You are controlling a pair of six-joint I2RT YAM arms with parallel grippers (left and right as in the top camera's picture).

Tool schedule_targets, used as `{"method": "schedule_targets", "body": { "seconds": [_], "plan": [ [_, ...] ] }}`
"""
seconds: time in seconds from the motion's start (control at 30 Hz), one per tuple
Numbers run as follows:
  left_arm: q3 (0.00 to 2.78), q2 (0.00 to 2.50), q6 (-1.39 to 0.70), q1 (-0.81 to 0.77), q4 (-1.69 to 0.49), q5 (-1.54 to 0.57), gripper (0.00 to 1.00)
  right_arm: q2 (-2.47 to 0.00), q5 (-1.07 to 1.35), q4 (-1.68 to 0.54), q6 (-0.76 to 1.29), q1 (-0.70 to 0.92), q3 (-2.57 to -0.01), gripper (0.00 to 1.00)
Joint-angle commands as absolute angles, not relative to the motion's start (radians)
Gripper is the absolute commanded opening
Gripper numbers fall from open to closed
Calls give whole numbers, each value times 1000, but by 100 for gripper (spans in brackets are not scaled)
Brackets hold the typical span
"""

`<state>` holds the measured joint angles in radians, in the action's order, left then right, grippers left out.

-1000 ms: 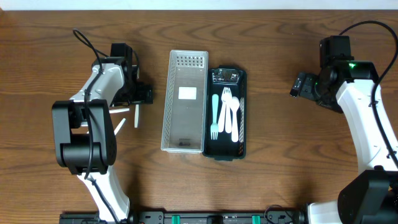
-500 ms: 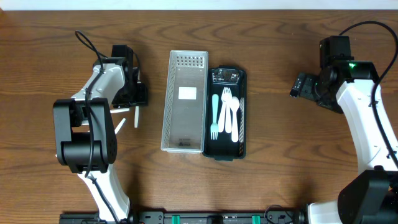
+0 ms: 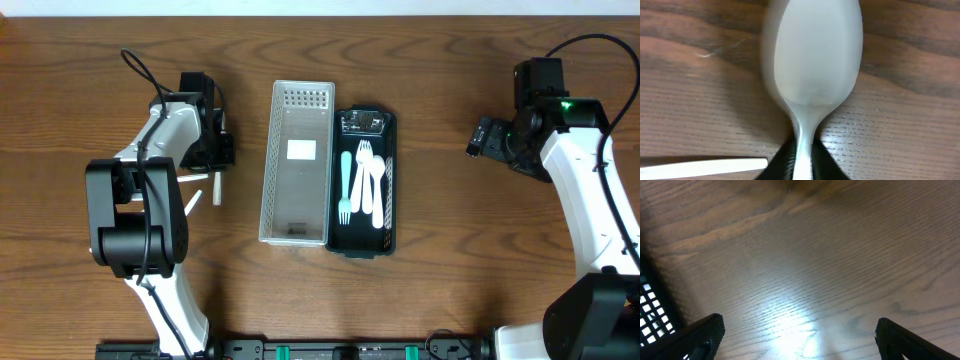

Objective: Pack container
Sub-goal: 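Lift the white spoon with the left gripper and drop it in the white basket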

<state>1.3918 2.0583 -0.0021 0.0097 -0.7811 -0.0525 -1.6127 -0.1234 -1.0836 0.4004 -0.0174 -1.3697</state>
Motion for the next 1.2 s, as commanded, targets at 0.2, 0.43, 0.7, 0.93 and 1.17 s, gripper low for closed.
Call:
{"method": "schedule_targets", "body": {
  "seconds": [0.2,0.43,0.7,0.93,1.17],
  "plan": [
    [1397,2072,-1,10,-795,-44,6,-1605,-123,-1085,384,-21,-1374,99],
    [1432,1940,-1,-12,-897,-30,6,-1605,-123,-1084,384,-22,-1374,99],
    [1443,1589,-30,-153,-995,-29,6,-1605,-122,-1081,384,-21,-1374,99],
    [1441,1473,-162,-387,-989,-30,6,-1605,-122,-1077,384,-21,-1374,99],
    [1378,1600,-213,-511,-867,-30,6,-1605,-117,-1085,384,-19,-1374,99]
  ]
}}
